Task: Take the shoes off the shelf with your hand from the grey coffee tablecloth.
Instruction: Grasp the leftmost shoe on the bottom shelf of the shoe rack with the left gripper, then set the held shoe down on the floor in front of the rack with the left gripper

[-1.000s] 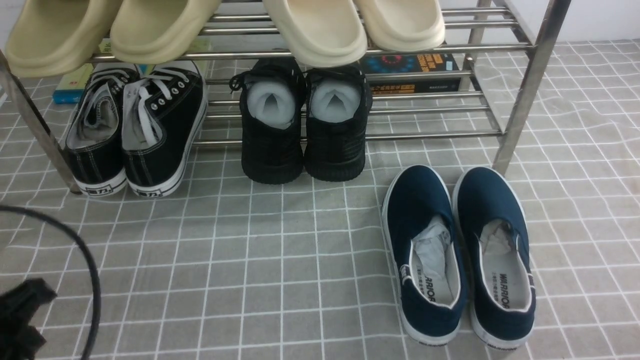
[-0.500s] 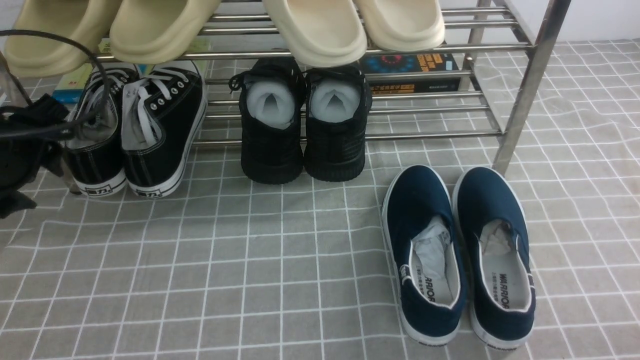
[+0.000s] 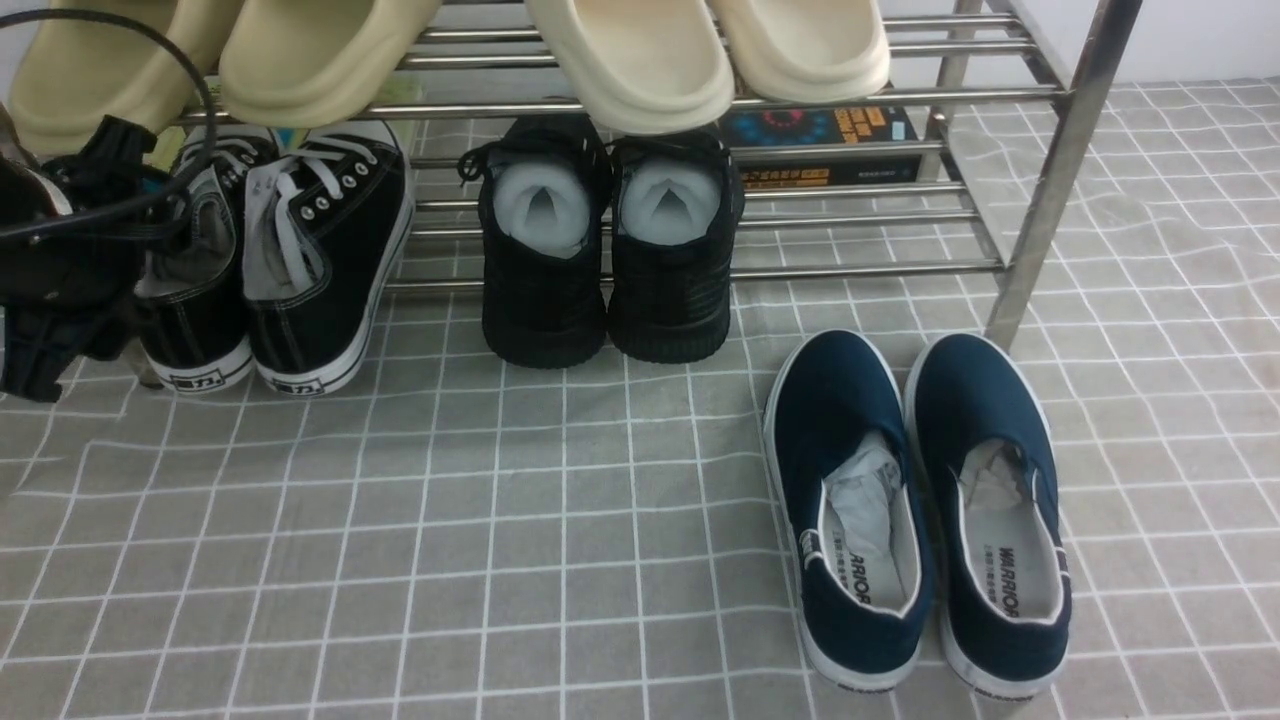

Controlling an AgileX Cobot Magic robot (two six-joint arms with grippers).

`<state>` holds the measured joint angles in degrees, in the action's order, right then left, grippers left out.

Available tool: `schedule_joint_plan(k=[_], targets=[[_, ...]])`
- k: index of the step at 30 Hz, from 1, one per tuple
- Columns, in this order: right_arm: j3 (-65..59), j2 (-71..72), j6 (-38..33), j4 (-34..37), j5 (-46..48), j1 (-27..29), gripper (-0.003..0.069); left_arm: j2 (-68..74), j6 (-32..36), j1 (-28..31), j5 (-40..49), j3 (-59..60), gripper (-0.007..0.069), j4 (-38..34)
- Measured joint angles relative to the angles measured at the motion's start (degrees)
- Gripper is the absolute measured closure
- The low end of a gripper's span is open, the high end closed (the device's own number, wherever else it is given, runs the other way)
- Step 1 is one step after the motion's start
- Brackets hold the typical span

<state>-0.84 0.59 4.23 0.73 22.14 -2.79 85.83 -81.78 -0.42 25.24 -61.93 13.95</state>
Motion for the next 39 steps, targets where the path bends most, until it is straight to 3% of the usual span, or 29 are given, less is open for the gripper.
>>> schedule_joint_plan(k=[11, 19, 25, 31, 39], targets=[[0.0, 0.0, 0.0, 0.0, 0.0, 0.0, 0.0468, 5.61, -0.22, 0.0, 0.79, 0.0, 0.0243, 0.18], [0.0, 0.0, 0.0, 0.0, 0.0, 0.0, 0.0455, 5.77, -0.28, 0.0, 3.09, 0.0, 0.0564, 1.25], [0.0, 0.0, 0.0, 0.0, 0.0, 0.0, 0.0448, 0.58, 0.71, 0.04, 14.64, 0.0, 0.0573, 4.92], [0.0, 0.0, 0.0, 0.0, 0.0, 0.0, 0.0448, -4.84, 3.75, 0.04, 24.88, 1.3, 0.0573, 3.62], [0.0, 0.0, 0.0, 0.0, 0.0, 0.0, 0.0439, -10.0, 3.07, 0.04, 28.76, 10.51, 0.0573, 2.63]])
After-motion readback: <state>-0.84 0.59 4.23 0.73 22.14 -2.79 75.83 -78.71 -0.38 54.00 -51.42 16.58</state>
